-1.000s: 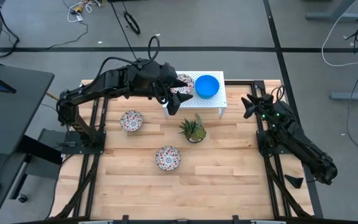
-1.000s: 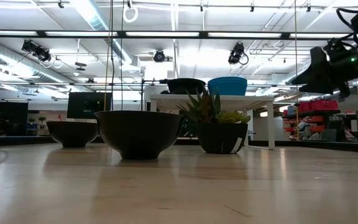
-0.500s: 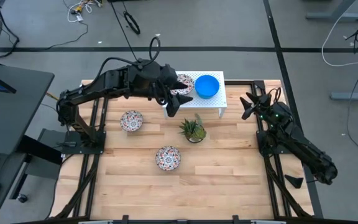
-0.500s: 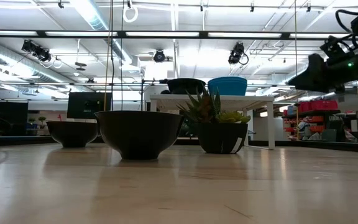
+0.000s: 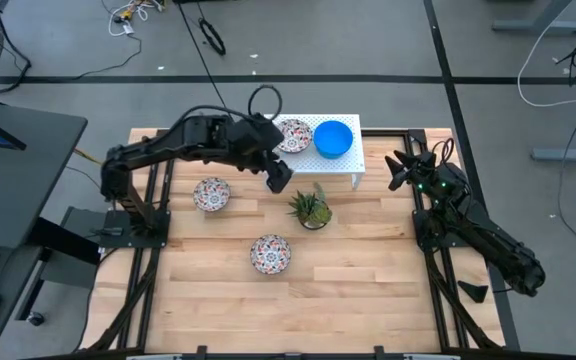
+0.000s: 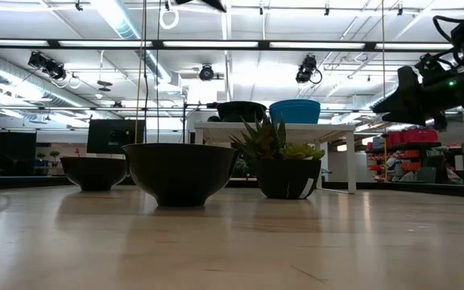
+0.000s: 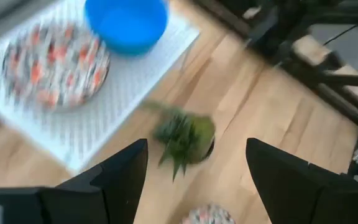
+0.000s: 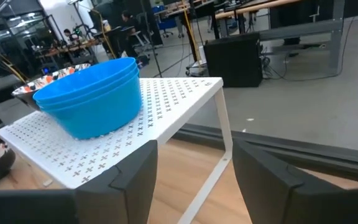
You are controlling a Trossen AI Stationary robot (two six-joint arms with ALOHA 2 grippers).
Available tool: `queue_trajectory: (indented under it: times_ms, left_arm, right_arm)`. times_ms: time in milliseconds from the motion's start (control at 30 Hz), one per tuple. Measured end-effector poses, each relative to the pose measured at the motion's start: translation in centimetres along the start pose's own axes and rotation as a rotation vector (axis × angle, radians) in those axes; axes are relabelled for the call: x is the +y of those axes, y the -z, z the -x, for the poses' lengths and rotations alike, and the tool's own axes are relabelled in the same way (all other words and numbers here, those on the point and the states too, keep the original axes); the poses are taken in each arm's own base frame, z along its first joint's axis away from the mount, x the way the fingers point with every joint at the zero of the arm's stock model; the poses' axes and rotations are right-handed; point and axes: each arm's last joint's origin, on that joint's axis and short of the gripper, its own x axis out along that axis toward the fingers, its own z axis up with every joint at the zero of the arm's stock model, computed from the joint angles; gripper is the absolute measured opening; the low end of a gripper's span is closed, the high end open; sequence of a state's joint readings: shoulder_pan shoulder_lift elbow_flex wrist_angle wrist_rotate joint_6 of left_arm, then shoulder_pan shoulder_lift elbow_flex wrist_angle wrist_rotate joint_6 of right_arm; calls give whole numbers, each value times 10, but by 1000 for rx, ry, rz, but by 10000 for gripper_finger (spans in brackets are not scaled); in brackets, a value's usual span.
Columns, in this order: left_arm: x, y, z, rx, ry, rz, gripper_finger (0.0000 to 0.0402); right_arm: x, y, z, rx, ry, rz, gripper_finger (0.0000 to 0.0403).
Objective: Pick & Place Mini bowls
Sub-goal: Stack the bottom white patterned bowl on the white patterned bowl on the shelf
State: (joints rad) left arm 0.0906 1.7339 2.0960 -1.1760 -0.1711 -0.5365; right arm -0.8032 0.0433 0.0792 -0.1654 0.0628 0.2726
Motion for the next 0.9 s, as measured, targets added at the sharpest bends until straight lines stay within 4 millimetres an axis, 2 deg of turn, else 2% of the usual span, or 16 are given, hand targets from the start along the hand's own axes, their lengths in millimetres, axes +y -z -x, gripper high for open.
queue_trajectory:
  times_ms: [233, 400, 667, 900]
  left_arm:
    - [4, 23, -11, 237, -132, 137, 275]
    - [4, 38, -22, 383, -229, 156, 275]
    - [-22, 58, -53, 463, -263, 102, 275]
    - [-41, 80, -89, 548, -332, 95, 275]
  right_arm:
    - [0, 0, 0, 0, 0, 0, 210]
    - [0, 0, 0, 0, 1, 0, 210]
    - [0, 0, 0, -4, -1, 0, 210]
    - [0, 0, 0, -2, 0, 0, 210]
